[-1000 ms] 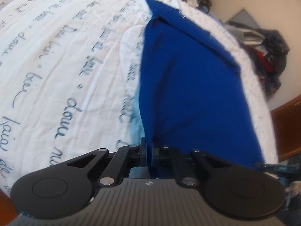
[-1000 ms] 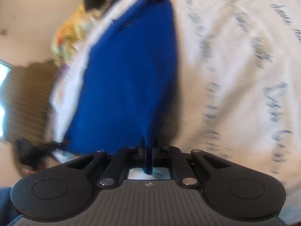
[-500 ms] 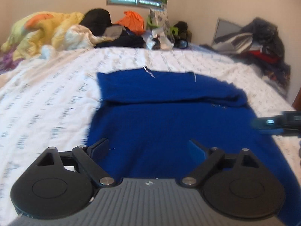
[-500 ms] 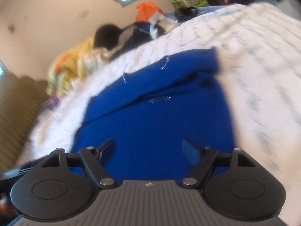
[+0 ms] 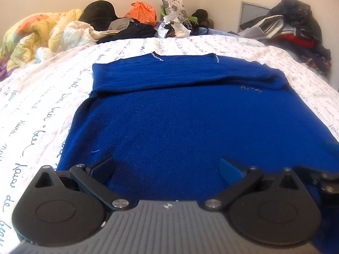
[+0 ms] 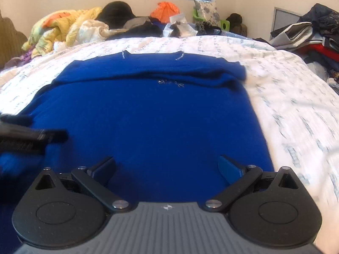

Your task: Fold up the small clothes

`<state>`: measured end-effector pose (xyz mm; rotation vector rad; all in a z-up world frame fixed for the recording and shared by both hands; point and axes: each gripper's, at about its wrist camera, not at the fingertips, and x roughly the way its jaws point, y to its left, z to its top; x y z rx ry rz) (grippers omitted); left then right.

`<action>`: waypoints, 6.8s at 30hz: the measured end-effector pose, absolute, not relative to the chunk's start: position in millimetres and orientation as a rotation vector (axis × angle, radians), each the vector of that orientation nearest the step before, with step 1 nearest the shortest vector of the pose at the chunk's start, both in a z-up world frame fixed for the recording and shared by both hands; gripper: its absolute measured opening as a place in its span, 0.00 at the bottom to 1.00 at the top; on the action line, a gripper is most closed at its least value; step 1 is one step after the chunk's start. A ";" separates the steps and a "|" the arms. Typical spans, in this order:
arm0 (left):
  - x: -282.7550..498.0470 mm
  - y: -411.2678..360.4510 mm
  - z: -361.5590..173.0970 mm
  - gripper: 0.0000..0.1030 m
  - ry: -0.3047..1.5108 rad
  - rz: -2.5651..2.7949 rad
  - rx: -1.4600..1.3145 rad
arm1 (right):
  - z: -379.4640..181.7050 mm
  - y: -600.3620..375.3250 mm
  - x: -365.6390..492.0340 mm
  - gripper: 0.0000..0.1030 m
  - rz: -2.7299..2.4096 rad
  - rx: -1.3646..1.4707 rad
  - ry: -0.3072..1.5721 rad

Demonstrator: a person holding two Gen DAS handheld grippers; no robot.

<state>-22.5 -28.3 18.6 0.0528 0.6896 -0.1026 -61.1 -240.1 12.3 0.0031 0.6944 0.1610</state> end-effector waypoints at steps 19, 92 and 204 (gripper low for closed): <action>-21.5 -27.1 18.8 1.00 0.689 -0.100 0.053 | 14.1 -231.2 -59.7 1.00 0.149 -0.009 0.696; -134.8 -20.9 17.8 1.00 0.681 -0.257 0.124 | 25.4 -238.8 -112.1 1.00 0.269 -0.064 0.711; 92.1 114.4 111.9 0.57 0.682 -0.097 -0.238 | 86.3 -381.2 83.0 0.61 0.375 0.470 0.751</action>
